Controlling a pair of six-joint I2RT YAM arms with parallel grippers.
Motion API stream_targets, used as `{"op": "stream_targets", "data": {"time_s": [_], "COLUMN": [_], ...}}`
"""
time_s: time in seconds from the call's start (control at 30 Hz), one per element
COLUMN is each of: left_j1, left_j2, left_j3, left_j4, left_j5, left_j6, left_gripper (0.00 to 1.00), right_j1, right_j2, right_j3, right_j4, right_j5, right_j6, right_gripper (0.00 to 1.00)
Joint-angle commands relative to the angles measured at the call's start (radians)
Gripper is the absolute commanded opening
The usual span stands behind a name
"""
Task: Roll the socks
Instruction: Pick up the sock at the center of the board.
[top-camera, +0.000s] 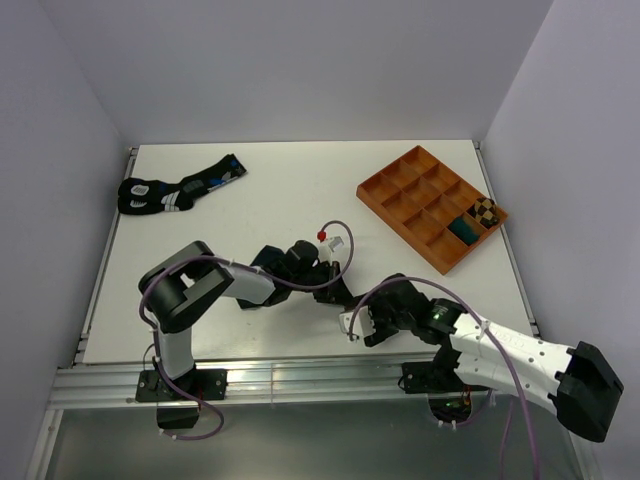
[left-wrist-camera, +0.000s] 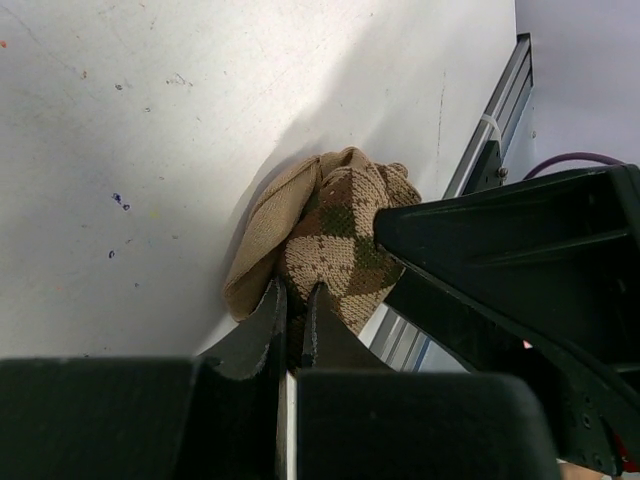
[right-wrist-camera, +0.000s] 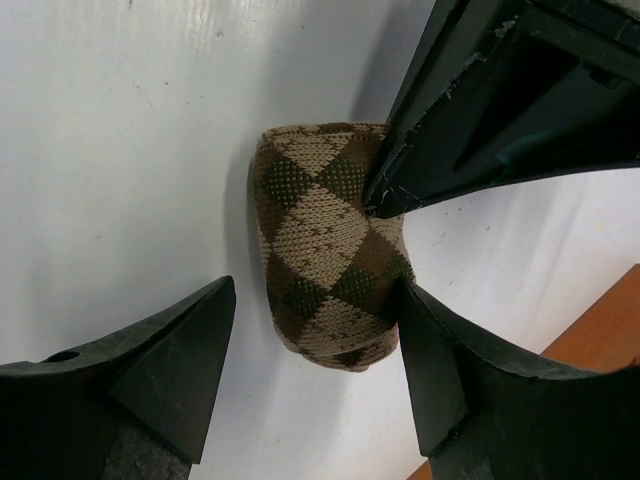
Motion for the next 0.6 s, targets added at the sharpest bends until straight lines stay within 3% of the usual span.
{"op": "stream_targets", "data": {"time_s": [0.0, 0.57], "left_j1": [0.002, 0.039], "left_j2": [0.072, 0.101], "left_j3": [-0.015, 0.020], "left_j4": [-0.209, -0.243], "left_j5": [-0.033, 0.044], "left_j6": [0.063, 0.105], "left_gripper": [0.00, 0.00], "right_j1": [0.022, 0.039], "right_j2": [0.030, 0.277], "right_j3": [-0.026, 0.036], "right_j4": [0.025, 0.114], "right_j5": [0.026, 0.057], "right_j6": [-0.025, -0.042], "right_gripper": [0.72, 0.65]}}
